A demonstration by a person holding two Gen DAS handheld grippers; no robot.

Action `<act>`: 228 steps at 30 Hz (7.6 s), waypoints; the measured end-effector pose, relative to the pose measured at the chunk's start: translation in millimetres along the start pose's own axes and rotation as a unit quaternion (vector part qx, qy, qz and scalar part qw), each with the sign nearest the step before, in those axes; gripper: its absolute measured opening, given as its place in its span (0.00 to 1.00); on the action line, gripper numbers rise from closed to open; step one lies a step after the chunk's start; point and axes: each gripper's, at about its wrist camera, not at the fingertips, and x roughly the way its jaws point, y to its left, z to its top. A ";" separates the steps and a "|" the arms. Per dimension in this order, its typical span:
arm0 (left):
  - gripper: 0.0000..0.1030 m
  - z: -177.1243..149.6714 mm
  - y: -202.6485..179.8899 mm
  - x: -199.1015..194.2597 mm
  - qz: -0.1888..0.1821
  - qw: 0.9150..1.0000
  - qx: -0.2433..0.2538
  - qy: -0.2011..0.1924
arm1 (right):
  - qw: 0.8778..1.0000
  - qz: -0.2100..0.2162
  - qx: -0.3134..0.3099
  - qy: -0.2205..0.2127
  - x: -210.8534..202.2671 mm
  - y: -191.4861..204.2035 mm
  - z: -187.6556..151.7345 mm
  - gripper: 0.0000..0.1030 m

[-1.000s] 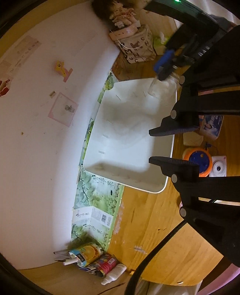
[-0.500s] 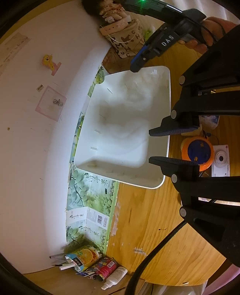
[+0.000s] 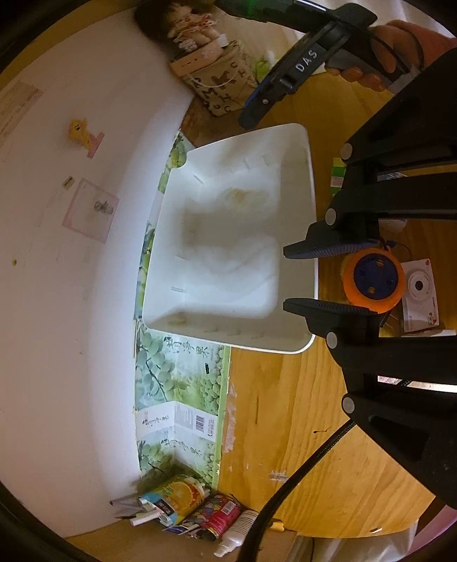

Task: Organize rigid objects
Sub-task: 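Withdraw the right gripper from the bin back over the table, then grasp the white handle piece of the white toy with the left gripper, then lift the white handle piece with the left gripper while the right gripper grasps the white toy, then carry both pieces into the white bin and open both grippers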

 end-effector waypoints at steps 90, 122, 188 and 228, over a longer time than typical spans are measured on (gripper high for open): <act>0.52 -144.2 90.5 75.5 -0.005 0.965 -0.037 0.258 | 0.931 0.042 -0.362 0.006 1.2 139.4 -257.3 0.81; 0.22 -118.4 106.3 98.3 -0.028 0.960 -0.078 0.268 | 0.890 0.107 -0.429 0.110 78.7 138.7 -230.7 0.96; 0.22 -117.3 51.7 -31.6 -0.040 0.994 -0.037 0.094 | 0.969 0.057 -0.221 0.092 -42.9 78.7 -230.4 0.56; 0.22 49.5 -7.5 12.9 -0.078 0.997 0.001 0.005 | 0.984 0.058 -0.159 -0.060 -20.7 53.0 -32.5 0.55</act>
